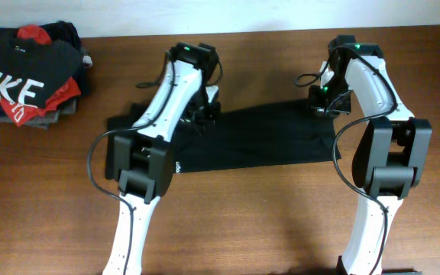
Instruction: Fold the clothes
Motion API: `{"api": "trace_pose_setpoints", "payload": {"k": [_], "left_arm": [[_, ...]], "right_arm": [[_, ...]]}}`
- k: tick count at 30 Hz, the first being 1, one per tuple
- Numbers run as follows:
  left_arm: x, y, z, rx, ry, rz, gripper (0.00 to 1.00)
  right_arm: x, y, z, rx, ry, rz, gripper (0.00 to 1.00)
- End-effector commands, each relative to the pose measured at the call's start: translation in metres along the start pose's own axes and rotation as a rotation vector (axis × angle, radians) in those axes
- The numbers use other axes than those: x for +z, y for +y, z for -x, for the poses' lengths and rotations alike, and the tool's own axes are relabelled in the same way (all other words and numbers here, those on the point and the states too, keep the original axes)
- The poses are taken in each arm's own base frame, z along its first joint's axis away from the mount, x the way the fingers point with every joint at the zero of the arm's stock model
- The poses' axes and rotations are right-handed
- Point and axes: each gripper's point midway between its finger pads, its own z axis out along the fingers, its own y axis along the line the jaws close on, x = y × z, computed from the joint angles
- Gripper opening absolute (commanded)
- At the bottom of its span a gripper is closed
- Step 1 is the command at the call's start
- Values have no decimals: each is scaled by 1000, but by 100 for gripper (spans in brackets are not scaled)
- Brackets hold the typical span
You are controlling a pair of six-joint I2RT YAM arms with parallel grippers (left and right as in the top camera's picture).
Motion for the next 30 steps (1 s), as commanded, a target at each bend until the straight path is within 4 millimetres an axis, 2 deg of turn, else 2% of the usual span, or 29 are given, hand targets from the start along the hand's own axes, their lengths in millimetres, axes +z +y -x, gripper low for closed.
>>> {"api": "trace_pose_setpoints", "payload": {"k": [1,12,17,25,30], "left_arm": [[21,4,-3,-2,63,-4,0],[48,11,-5,-15,108,1,0],[51,19,-5,-13,107,43,1],[49,43,-2,-13,94,163,1],[44,68,0,-48,88,211,1]], "right_arm": [[14,-9,-4,-12,17,-41,15],[37,-13,-5,-10,13,-44,15],[49,-18,0,-2,-3,-44,15],[50,-53,16,83,-66,-146,11],[45,-67,22,81,-85,-159,16]]}}
